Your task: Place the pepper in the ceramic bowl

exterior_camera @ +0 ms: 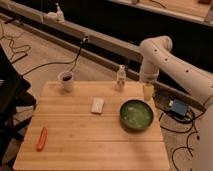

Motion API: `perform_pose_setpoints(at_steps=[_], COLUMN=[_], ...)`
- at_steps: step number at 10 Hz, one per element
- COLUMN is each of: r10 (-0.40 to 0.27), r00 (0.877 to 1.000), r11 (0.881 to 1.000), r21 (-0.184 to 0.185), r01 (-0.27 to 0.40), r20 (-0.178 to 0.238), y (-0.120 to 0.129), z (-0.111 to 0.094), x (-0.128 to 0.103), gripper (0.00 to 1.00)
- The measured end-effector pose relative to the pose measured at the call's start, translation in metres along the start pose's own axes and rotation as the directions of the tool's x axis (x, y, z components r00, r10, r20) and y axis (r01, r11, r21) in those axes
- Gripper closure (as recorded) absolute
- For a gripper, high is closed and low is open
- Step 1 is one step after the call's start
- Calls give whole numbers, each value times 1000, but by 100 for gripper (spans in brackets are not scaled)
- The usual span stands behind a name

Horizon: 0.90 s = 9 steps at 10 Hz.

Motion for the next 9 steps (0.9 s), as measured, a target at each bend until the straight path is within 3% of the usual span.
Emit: perform_pose_setpoints(at_steps=[9], r10=[-27], r00=[999], r11=[1000], r21=[16], r01=[26], r20=[20], y=[-1], z=[-2], x=[-8], gripper=[22])
